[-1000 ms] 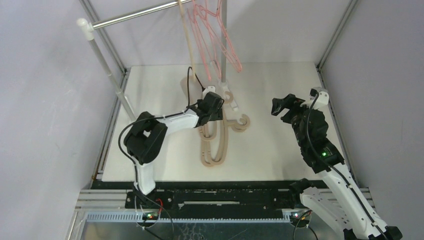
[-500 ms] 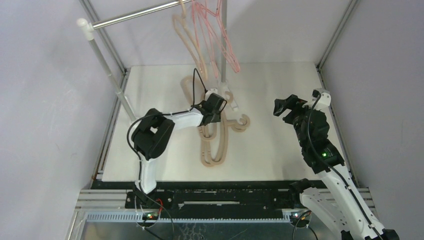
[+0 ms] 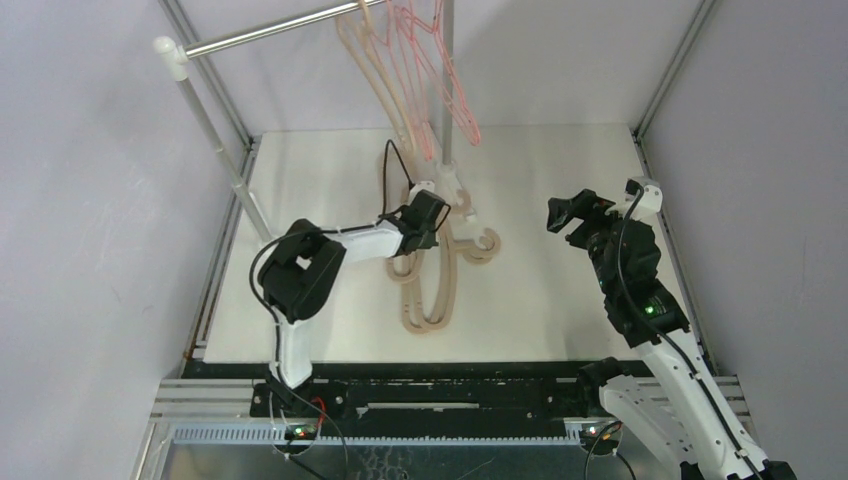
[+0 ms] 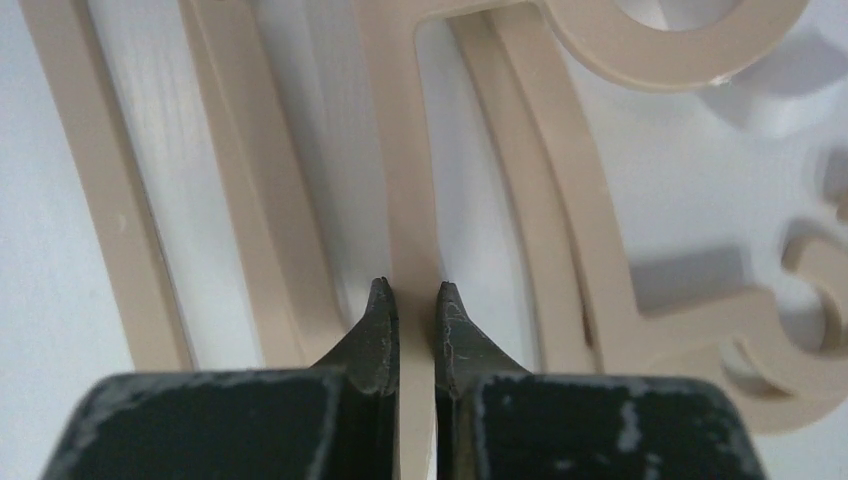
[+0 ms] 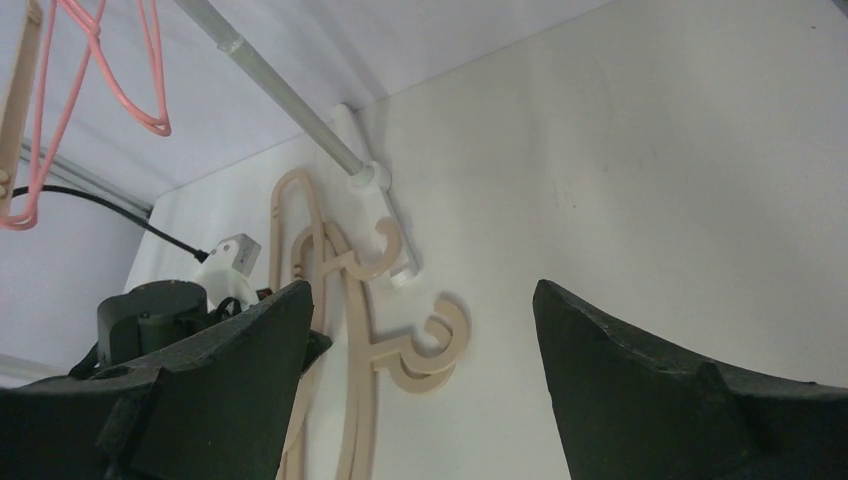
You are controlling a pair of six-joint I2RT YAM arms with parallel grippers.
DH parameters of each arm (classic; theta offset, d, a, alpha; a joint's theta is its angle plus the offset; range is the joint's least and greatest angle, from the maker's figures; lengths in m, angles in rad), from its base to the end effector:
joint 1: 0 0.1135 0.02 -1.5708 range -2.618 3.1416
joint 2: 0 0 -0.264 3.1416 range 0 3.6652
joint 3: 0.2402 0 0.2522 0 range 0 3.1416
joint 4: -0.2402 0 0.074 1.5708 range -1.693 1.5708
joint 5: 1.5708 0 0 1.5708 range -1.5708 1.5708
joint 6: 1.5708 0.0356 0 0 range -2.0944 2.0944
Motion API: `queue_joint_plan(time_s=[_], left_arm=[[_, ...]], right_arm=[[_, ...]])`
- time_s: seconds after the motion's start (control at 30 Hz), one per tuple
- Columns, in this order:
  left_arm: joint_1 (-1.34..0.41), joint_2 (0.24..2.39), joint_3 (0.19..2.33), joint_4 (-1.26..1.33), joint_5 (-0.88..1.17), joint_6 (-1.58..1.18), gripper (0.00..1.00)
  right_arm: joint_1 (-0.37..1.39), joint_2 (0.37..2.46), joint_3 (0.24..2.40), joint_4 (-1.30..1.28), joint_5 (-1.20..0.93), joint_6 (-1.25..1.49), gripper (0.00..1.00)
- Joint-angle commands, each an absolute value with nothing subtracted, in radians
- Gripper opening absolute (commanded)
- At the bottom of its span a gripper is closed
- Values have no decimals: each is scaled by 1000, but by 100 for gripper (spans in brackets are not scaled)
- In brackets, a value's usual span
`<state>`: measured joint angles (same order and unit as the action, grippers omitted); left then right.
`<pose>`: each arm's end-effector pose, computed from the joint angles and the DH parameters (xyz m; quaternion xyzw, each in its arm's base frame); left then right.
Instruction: Organize the hangers
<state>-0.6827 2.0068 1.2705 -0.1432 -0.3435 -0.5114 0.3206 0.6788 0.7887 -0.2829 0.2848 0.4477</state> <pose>0.3349 -0.2568 0.1499 0.0216 0.9286 -0.0547 0.3665 0.1531 0.0403 0.3471 0.1393 0.7505 0.1380 0.6312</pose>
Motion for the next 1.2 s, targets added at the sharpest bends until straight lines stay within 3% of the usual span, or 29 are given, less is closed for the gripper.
queue_joint_plan(time_s=[0.0, 0.8, 0.97, 1.17], left_arm=[[-683, 1842, 1173, -120, -306, -469, 0], [-577, 870, 582, 110, -280, -771, 0], [-542, 762, 609, 137, -261, -772, 0], [-424, 814, 729, 213, -157, -754, 0]], right_arm=[[311, 676, 786, -246, 275, 461, 89], [308, 685, 757, -220, 207, 513, 87], [308, 690, 757, -220, 207, 518, 87], [308, 702, 757, -214, 198, 512, 87]])
